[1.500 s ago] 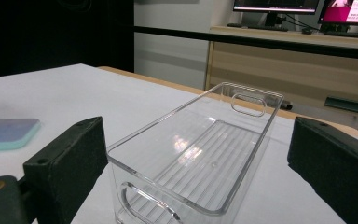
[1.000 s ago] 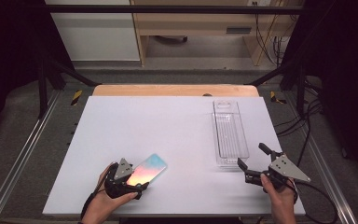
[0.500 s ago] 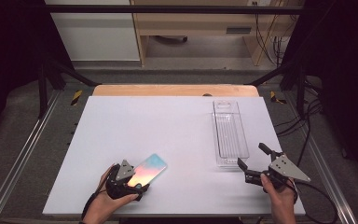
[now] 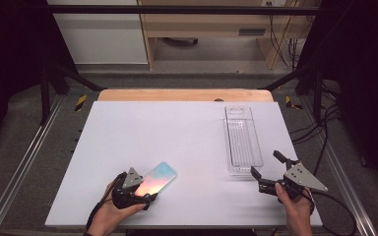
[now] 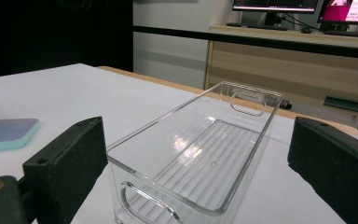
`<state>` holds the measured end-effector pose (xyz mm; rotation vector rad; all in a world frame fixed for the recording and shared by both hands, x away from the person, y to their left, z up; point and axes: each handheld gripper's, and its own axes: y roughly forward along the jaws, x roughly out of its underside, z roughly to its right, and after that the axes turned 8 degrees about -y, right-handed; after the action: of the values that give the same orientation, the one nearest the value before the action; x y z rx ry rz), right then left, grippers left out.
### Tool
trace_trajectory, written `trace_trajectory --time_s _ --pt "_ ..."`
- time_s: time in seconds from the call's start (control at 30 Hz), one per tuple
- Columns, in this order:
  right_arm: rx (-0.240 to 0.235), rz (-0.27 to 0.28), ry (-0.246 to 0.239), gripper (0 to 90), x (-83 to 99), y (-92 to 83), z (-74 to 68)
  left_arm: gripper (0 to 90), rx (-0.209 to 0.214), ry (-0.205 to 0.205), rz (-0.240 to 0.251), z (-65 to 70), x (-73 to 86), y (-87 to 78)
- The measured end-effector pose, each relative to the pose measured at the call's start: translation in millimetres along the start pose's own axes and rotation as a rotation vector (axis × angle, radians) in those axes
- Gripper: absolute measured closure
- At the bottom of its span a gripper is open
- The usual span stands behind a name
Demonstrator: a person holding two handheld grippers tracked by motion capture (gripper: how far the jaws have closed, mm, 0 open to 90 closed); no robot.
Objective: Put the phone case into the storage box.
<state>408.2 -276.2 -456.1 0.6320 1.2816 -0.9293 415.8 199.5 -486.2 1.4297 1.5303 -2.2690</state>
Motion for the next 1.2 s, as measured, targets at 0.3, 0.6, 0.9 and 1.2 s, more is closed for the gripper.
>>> trace_trajectory --time_s 0.3,0.6,0.9,1.2 --pt "-0.001 -0.001 0.001 4.8 0.2 0.2 0.0 16.7 -0.010 0.015 0.024 -0.8 -4.2 -4.7" --pt "-0.012 0.004 -0.013 4.4 -2.9 0.5 -5.2 16.7 -0.024 0.002 0.082 -10.7 -14.9 -14.4" --pt "-0.030 -0.019 -0.066 3.1 -14.7 7.8 -15.0 16.7 -0.028 0.029 0.076 -21.0 -49.7 -13.4" --pt "-0.077 -0.053 -0.230 3.3 -47.5 26.1 -40.5 16.7 -0.020 0.065 0.067 -25.5 -90.3 -15.8"
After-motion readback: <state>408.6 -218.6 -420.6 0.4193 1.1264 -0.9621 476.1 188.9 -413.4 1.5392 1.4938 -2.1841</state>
